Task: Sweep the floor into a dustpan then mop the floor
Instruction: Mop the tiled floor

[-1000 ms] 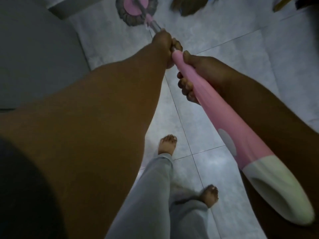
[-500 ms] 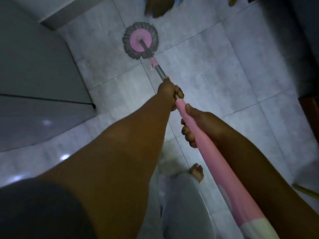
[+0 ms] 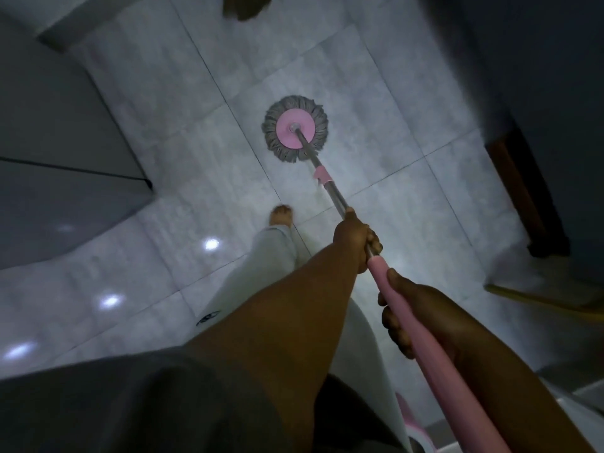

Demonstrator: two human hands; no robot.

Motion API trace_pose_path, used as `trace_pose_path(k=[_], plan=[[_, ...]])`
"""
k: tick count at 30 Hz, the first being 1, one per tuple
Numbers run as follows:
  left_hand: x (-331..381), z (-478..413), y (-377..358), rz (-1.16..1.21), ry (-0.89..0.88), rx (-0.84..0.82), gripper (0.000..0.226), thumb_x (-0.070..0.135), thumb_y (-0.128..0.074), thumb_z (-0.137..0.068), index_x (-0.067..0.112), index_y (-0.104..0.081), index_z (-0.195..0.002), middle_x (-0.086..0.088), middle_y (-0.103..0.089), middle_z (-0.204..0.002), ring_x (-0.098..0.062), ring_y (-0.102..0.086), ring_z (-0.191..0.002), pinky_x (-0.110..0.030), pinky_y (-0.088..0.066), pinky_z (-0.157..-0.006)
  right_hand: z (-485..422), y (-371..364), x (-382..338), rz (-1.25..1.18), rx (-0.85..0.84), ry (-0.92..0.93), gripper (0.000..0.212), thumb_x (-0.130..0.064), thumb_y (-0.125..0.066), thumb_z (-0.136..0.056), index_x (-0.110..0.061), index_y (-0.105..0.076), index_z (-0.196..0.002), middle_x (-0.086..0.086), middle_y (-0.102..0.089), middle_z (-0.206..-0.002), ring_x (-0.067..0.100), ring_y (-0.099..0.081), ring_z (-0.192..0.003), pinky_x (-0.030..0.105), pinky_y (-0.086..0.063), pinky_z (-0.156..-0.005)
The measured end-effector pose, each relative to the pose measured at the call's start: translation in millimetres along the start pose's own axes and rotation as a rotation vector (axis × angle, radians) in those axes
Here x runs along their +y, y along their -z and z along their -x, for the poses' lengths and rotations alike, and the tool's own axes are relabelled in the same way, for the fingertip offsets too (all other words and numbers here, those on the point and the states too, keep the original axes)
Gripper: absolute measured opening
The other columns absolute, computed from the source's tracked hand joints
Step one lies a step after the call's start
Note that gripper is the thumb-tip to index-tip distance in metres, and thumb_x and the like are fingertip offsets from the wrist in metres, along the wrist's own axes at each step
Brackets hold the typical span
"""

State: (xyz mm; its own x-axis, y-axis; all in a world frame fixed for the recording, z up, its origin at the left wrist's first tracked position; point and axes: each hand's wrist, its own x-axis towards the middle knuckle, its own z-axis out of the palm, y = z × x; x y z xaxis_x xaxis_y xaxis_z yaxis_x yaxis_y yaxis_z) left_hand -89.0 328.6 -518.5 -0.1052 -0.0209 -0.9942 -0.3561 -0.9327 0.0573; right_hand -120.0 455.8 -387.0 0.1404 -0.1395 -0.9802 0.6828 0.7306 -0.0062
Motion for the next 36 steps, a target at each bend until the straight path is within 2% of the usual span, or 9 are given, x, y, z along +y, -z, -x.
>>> trace_pose_path(k=[5,9,14,19,22,25,28,32,36], plan=[[53.3,-28.5,-14.2,0.062,-0.022,-0.009,0.058,0.058,-0.036,-0.100,0.012,-0.040,-0.064,0.001,-0.036,-0.038,-0.012,-0.033,-0.026,-0.013,-0.033,-0.035,-25.2,2.4,-57.4,0.033,-0.041,-0.013,0.060,-0.064,-0.057,-0.083,-0.006,-0.059,-0.097,0.014,-0.057,-0.065,0.024,-0.052,-0.045,0.030,-0.046,-0.045],[140.4,-63.9,-31.4,0.104,-0.110,-0.020,0.057,0.056,-0.036,-0.101,0.012,-0.040,-0.065,0.000,-0.034,-0.035,-0.013,-0.032,-0.024,-0.012,-0.033,-0.034,-62.3,-2.1,-141.6,0.066,-0.037,0.046,0.062,-0.065,-0.061,-0.076,-0.007,-0.061,-0.097,0.012,-0.057,-0.063,0.022,-0.052,-0.044,0.028,-0.046,-0.044],[242.7,-96.6,-47.1,0.114,-0.240,0.002,0.050,0.051,-0.033,-0.104,0.012,-0.042,-0.074,0.001,-0.036,-0.033,-0.013,-0.035,-0.025,-0.015,-0.035,-0.036,-106.9,-7.8,-238.6,0.107,-0.049,0.147,0.060,-0.065,-0.057,-0.083,-0.008,-0.060,-0.101,0.008,-0.059,-0.062,0.018,-0.053,-0.043,0.026,-0.045,-0.043],[271.6,-109.3,-62.9,0.121,-0.259,0.037,0.049,0.050,-0.036,-0.104,0.011,-0.042,-0.075,0.001,-0.036,-0.036,-0.012,-0.035,-0.026,-0.013,-0.032,-0.034,-129.5,4.3,-269.7,0.096,-0.095,0.176,0.061,-0.067,-0.059,-0.082,-0.008,-0.060,-0.098,0.006,-0.058,-0.064,0.017,-0.052,-0.045,0.027,-0.045,-0.045],[261.0,-104.4,-78.7,0.132,-0.275,0.061,0.046,0.049,-0.037,-0.104,0.011,-0.041,-0.078,0.000,-0.037,-0.042,-0.011,-0.034,-0.027,-0.011,-0.031,-0.034,-128.1,18.4,-266.3,0.085,-0.109,0.225,0.057,-0.062,-0.056,-0.088,-0.005,-0.057,-0.095,0.006,-0.056,-0.060,0.015,-0.051,-0.043,0.025,-0.044,-0.043],[238.1,-95.2,-99.5,0.152,-0.286,0.088,0.043,0.048,-0.038,-0.104,0.013,-0.042,-0.079,0.000,-0.038,-0.043,-0.012,-0.035,-0.029,-0.011,-0.032,-0.036,-117.5,39.7,-247.3,0.058,-0.135,0.257,0.048,-0.041,-0.042,-0.104,0.001,-0.048,-0.081,0.004,-0.048,-0.039,0.005,-0.046,-0.030,0.014,-0.036,-0.036],[177.0,-87.4,-137.4,0.110,-0.282,0.077,0.045,0.051,-0.038,-0.103,0.013,-0.041,-0.078,0.000,-0.038,-0.043,-0.012,-0.035,-0.029,-0.012,-0.031,-0.035,-95.5,97.6,-208.1,0.161,-0.110,0.247,0.054,-0.062,-0.054,-0.090,-0.009,-0.055,-0.086,0.002,-0.054,-0.051,0.012,-0.049,-0.037,0.021,-0.039,-0.036],[63.3,-78.1,-192.6,0.131,-0.181,0.009,0.050,0.052,-0.036,-0.103,0.012,-0.040,-0.072,-0.001,-0.036,-0.045,-0.011,-0.034,-0.026,-0.012,-0.031,-0.033,-45.8,184.2,-129.6,0.092,-0.047,0.155,0.057,-0.063,-0.058,-0.085,-0.008,-0.058,-0.097,0.008,-0.057,-0.062,0.018,-0.052,-0.045,0.027,-0.044,-0.044],[-23.8,-56.0,-235.6,0.120,-0.098,-0.048,0.054,0.055,-0.038,-0.101,0.013,-0.041,-0.069,0.001,-0.036,-0.039,-0.011,-0.034,-0.026,-0.012,-0.033,-0.033,0.0,242.1,-61.8,0.032,-0.095,0.088,0.063,-0.066,-0.063,-0.072,-0.010,-0.058,-0.101,0.010,-0.056,-0.067,0.020,-0.052,-0.048,0.029,-0.046,-0.048]])
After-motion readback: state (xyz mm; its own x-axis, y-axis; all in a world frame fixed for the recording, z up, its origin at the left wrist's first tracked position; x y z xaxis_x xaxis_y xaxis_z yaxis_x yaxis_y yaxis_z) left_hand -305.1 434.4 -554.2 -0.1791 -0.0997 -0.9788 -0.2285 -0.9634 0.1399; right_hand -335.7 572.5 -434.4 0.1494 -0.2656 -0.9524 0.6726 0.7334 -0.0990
